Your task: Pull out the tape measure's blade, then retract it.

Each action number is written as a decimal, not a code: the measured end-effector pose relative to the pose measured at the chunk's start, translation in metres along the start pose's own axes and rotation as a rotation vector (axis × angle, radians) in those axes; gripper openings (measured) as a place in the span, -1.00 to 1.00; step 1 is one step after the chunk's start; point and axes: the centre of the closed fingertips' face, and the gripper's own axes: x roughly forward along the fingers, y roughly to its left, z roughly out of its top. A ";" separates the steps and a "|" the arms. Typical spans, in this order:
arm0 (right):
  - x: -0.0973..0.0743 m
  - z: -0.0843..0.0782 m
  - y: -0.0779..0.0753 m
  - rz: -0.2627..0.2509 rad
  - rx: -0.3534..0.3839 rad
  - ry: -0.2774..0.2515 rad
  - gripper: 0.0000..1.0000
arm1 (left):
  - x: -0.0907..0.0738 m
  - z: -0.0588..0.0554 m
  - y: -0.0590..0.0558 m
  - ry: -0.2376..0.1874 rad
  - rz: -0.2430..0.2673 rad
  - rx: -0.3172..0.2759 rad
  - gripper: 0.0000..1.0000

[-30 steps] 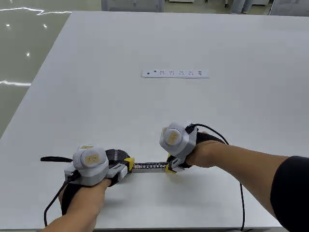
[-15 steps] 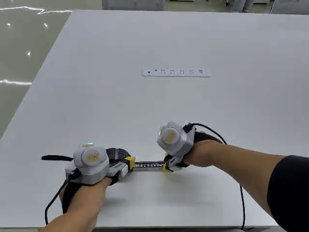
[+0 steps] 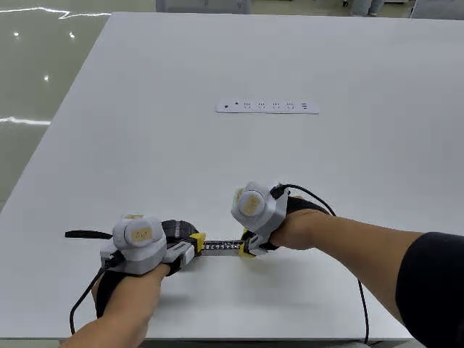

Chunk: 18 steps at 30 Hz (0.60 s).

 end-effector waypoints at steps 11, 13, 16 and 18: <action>0.000 0.001 0.001 0.000 0.011 -0.022 -0.80 | 0.000 0.000 0.000 0.000 -0.001 -0.002 0.16; 0.000 0.001 0.001 0.001 0.015 -0.026 -0.80 | 0.000 0.000 0.000 0.000 -0.001 -0.002 0.16; -0.001 0.001 0.001 0.001 0.016 -0.031 -0.80 | 0.000 0.000 0.000 -0.001 -0.002 -0.002 0.16; 0.000 0.001 0.001 0.003 0.018 -0.034 -0.80 | 0.000 0.000 0.000 -0.002 -0.002 0.001 0.16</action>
